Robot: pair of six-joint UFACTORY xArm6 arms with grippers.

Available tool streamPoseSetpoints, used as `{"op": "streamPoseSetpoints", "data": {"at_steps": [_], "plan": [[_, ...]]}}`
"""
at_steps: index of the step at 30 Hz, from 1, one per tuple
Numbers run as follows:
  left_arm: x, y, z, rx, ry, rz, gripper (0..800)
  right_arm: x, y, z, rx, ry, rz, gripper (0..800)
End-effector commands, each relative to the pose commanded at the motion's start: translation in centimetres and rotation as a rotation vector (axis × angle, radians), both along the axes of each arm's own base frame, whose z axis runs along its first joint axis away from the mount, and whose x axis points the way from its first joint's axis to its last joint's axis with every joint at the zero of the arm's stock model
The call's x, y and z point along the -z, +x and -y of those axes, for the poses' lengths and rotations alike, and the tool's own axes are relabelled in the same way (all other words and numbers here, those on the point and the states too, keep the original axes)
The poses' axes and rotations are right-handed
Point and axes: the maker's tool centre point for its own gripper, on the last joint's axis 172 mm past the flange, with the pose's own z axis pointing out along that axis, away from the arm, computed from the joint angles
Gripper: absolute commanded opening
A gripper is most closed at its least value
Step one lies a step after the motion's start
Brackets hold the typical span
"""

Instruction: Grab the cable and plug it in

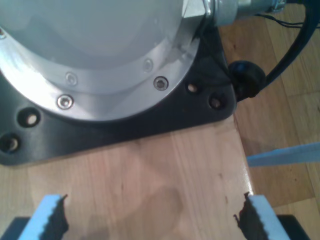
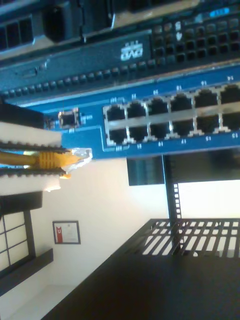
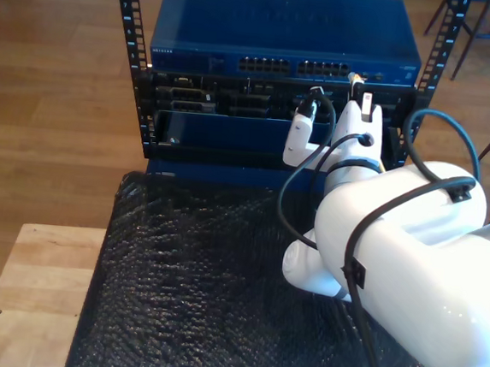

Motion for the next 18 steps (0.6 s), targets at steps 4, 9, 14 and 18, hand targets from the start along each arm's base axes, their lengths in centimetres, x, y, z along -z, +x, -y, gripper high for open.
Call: {"op": "streamPoseSetpoints", "data": {"at_steps": [4,9,14,18], "plan": [[0.0,0.0,0.0,0.000,0.000,0.000,800,0.5,0.2,-0.2,-0.003,-0.001,-0.005,0],[0.0,0.0,0.0,0.000,0.000,0.000,800,-0.1,0.5,-0.3,-0.003,0.008,0.010,0],[0.0,0.0,0.0,0.000,0.000,0.000,800,0.0,1.1,-0.6,-0.006,0.012,0.016,0],[0.0,0.0,0.0,0.000,0.000,0.000,800,0.1,1.4,-0.6,-0.003,0.015,0.017,0]]}}
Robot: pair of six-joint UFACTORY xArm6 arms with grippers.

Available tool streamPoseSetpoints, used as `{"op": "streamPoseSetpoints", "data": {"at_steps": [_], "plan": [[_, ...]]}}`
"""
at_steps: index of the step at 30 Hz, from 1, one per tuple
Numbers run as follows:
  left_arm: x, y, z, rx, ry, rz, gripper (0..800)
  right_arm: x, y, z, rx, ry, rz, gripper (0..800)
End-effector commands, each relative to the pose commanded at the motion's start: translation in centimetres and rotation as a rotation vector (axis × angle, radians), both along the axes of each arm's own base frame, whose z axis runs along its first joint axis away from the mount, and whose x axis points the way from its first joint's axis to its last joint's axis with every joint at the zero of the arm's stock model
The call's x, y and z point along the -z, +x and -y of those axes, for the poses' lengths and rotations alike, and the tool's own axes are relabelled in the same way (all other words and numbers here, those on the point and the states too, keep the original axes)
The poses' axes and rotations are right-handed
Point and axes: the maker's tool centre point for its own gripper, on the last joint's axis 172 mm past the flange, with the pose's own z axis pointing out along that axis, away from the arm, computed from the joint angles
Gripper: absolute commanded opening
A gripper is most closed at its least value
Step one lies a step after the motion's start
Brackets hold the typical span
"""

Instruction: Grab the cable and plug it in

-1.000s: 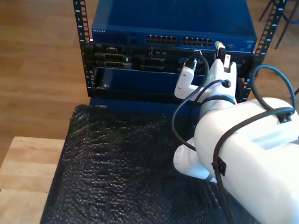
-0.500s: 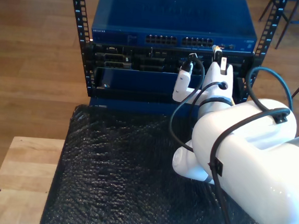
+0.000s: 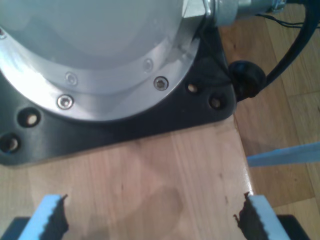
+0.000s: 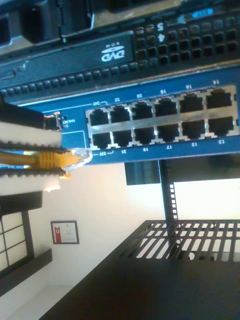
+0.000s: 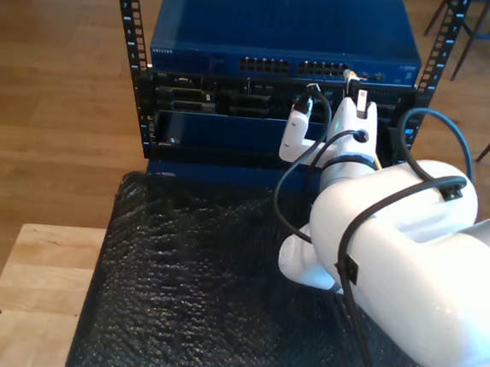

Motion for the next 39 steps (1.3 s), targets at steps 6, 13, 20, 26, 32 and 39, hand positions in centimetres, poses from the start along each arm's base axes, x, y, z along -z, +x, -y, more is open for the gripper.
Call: {"op": "streamPoseSetpoints", "data": {"at_steps": [6,13,20,26,32,39], "plan": [[0.0,0.0,0.0,0.000,0.000,0.000,800,-0.3,0.3,-0.1,0.000,0.003,0.009,0],[0.0,0.0,0.0,0.000,0.000,0.000,800,-0.1,0.5,-0.2,0.002,0.001,0.011,0],[0.0,0.0,0.0,0.000,0.000,0.000,800,0.3,0.9,-0.3,-0.001,0.003,-0.001,0],[0.0,0.0,0.0,0.000,0.000,0.000,800,0.6,1.2,-0.2,0.001,0.005,-0.003,0],[0.0,0.0,0.0,0.000,0.000,0.000,800,0.7,1.4,-0.3,0.001,0.006,-0.002,0],[0.0,0.0,0.0,0.000,0.000,0.000,800,0.7,1.6,-0.3,0.002,0.007,0.001,0]]}}
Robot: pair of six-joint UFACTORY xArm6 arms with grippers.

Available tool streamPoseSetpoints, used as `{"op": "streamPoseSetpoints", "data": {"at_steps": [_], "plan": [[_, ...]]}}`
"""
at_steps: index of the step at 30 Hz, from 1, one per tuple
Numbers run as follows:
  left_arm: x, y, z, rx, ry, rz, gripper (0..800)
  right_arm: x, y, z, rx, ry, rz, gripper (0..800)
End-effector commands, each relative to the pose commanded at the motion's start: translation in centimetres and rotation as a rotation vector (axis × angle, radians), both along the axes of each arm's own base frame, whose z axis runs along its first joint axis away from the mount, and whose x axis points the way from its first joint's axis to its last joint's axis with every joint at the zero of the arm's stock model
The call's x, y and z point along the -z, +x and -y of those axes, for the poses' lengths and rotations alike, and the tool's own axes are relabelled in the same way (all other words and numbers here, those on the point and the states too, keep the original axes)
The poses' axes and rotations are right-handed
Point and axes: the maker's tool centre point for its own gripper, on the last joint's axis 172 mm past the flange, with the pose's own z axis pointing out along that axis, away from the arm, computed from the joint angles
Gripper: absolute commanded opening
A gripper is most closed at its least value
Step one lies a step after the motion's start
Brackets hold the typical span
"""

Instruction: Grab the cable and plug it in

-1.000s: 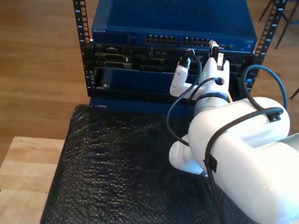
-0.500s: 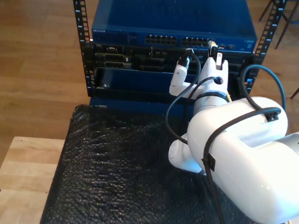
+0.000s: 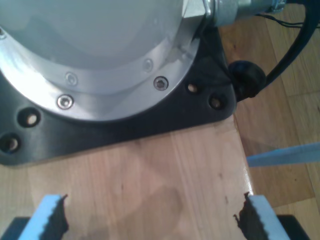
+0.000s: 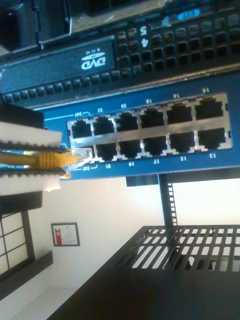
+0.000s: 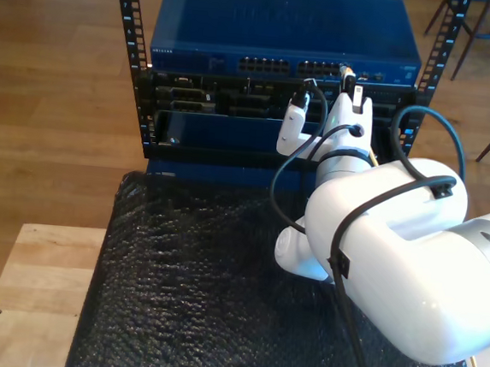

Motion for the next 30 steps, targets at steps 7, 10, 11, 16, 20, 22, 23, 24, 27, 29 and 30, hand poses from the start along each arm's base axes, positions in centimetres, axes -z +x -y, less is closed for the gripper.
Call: {"op": "streamPoseSetpoints", "data": {"at_steps": [7,10,11,16,20,22,23,24,27,29,30], "plan": [[0.00,0.00,0.00,0.000,0.000,0.000,800,0.01,0.17,0.03,0.002,0.001,0.003,0],[0.00,0.00,0.00,0.000,0.000,0.000,800,-0.10,0.24,-0.05,0.000,0.002,0.006,0],[0.00,0.00,0.00,0.000,0.000,0.000,800,0.08,0.29,-0.07,0.000,0.001,0.004,0],[0.00,0.00,0.00,0.000,0.000,0.000,800,0.06,0.48,-0.16,0.000,0.003,0.009,0],[0.00,0.00,0.00,0.000,0.000,0.000,800,0.16,0.55,-0.20,0.000,0.003,0.009,0],[0.00,0.00,0.00,0.000,0.000,0.000,800,0.37,0.58,-0.10,0.002,0.004,0.006,0],[0.00,0.00,0.00,0.000,0.000,0.000,800,0.36,0.58,-0.14,0.000,0.003,0.006,0],[0.00,0.00,0.00,0.000,0.000,0.000,800,0.39,0.60,-0.15,0.000,0.003,0.006,0],[0.00,0.00,0.00,0.000,0.000,0.000,800,0.27,0.74,-0.10,0.002,0.005,0.010,0],[0.00,0.00,0.00,0.000,0.000,0.000,800,0.19,0.77,-0.16,0.000,0.005,0.012,0],[0.00,0.00,0.00,0.000,0.000,0.000,800,0.06,0.82,-0.18,0.000,0.006,0.015,0]]}}
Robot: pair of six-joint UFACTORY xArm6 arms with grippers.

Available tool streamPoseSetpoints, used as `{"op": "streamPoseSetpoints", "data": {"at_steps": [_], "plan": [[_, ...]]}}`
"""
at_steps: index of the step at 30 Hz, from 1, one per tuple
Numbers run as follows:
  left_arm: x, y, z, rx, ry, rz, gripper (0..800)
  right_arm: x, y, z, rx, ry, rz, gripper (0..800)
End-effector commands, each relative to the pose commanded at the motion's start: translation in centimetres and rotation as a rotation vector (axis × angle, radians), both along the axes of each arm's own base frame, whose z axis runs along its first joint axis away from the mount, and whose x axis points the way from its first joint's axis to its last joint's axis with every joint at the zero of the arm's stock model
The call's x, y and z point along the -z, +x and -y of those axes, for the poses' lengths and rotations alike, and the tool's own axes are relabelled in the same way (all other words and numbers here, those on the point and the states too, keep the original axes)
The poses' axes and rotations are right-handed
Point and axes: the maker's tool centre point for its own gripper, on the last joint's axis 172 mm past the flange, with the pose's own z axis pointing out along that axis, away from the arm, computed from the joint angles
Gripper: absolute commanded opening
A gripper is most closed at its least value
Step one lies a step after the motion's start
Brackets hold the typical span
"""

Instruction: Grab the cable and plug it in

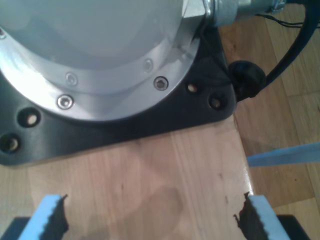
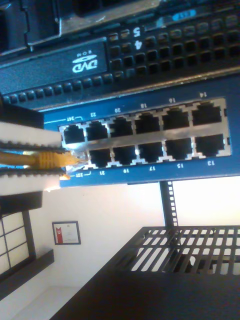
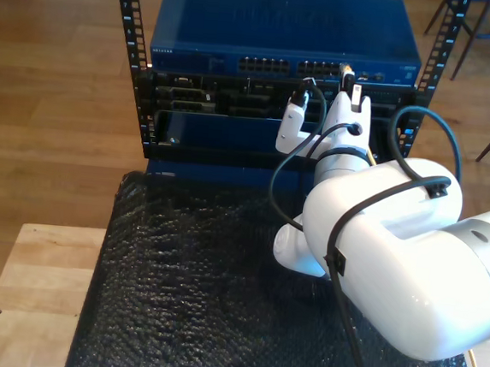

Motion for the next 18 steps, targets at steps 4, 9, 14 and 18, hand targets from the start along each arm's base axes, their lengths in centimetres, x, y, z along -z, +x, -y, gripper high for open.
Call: {"op": "streamPoseSetpoints", "data": {"at_steps": [4,9,14,18], "plan": [[0.02,-0.01,0.04,0.000,-0.002,0.000,800,-0.13,0.05,-0.44,-0.016,-0.008,0.004,0],[0.00,0.00,0.00,0.000,0.000,0.000,800,-0.29,0.30,-0.14,-0.013,-0.006,0.005,0],[0.00,0.00,0.00,0.000,0.000,0.000,800,-0.14,0.43,-0.24,-0.016,-0.005,-0.002,0],[0.00,0.00,0.00,0.000,0.000,0.000,800,-0.14,0.45,-0.14,-0.015,-0.005,-0.002,0]]}}
